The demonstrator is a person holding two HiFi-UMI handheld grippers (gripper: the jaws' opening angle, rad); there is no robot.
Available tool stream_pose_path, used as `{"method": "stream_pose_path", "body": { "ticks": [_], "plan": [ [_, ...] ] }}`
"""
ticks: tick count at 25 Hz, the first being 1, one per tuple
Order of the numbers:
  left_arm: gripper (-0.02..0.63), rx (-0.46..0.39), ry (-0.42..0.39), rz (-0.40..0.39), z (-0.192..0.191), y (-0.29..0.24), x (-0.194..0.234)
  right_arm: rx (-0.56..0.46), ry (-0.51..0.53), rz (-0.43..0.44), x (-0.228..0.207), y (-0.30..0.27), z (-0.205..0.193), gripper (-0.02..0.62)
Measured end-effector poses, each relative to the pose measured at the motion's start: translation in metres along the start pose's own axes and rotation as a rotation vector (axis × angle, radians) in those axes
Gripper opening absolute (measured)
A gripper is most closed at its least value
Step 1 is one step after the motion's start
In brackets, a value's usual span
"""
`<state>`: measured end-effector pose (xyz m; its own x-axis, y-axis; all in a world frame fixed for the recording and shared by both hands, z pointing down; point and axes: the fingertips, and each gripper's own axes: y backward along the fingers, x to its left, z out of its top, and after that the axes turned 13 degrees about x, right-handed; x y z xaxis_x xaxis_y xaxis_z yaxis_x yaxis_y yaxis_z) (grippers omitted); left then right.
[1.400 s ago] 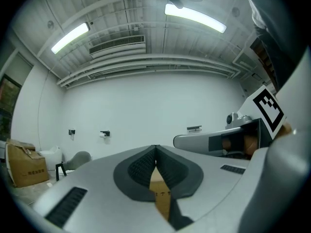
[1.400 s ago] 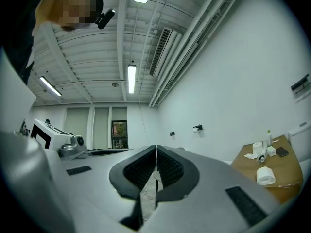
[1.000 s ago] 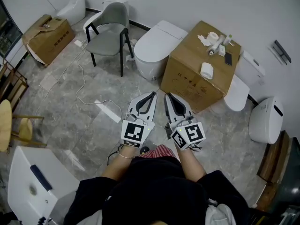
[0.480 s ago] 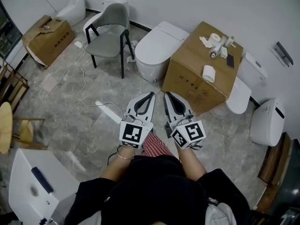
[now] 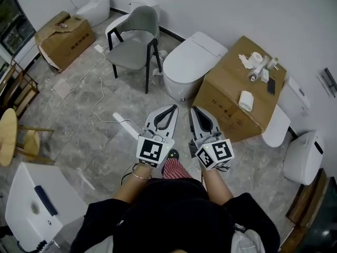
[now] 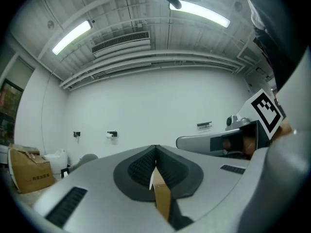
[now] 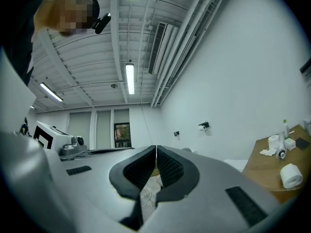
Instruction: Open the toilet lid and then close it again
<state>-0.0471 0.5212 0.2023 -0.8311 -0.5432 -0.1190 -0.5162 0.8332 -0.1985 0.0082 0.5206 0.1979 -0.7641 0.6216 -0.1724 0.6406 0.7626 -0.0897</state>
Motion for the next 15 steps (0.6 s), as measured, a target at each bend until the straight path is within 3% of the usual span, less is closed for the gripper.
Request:
{"method": "stream_pose_path", "body": {
  "ticks": [7, 15],
  "plan": [
    [0.003, 0.0, 0.011, 0.012, 0.004, -0.048, 0.034, 0.022, 0.025, -0.004, -0.035, -0.048, 0.009, 0.021],
    [0.003, 0.024, 0.035, 0.004, 0.003, -0.092, 0.06, 0.041, -0.016, -0.02, -0.079, -0.084, 0.009, 0.021]
  ]
}}
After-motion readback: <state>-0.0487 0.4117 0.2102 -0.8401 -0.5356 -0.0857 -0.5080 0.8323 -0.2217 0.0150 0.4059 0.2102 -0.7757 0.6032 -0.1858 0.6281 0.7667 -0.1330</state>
